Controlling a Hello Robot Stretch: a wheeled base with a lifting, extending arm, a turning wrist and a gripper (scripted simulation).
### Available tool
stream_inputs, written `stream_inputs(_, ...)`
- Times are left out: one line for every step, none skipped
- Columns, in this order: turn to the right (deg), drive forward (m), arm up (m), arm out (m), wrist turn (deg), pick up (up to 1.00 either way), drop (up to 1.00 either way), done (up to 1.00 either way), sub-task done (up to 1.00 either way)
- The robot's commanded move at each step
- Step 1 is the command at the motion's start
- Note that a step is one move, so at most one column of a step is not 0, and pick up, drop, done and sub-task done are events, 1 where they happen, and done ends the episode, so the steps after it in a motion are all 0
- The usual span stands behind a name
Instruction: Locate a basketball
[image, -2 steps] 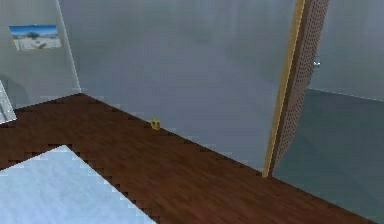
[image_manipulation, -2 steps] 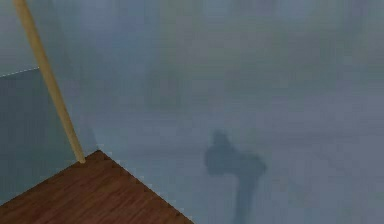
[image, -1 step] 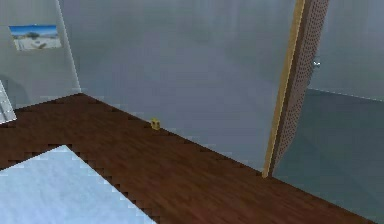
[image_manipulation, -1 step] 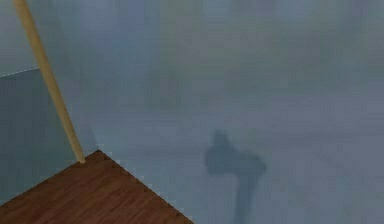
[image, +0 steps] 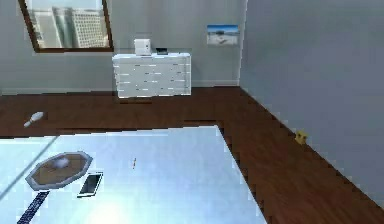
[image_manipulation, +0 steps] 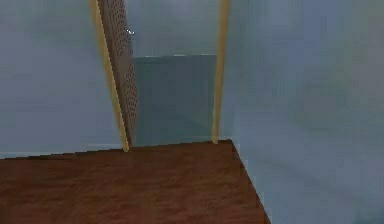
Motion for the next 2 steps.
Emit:
stream_inputs(-45.0, 0.00, 0.00, 0.00, 0.0, 0.00, 0.00, 0.00, 0.00)
stream_inputs(-45.0, 0.00, 0.00, 0.00, 0.0, 0.00, 0.00, 0.00, 0.00)
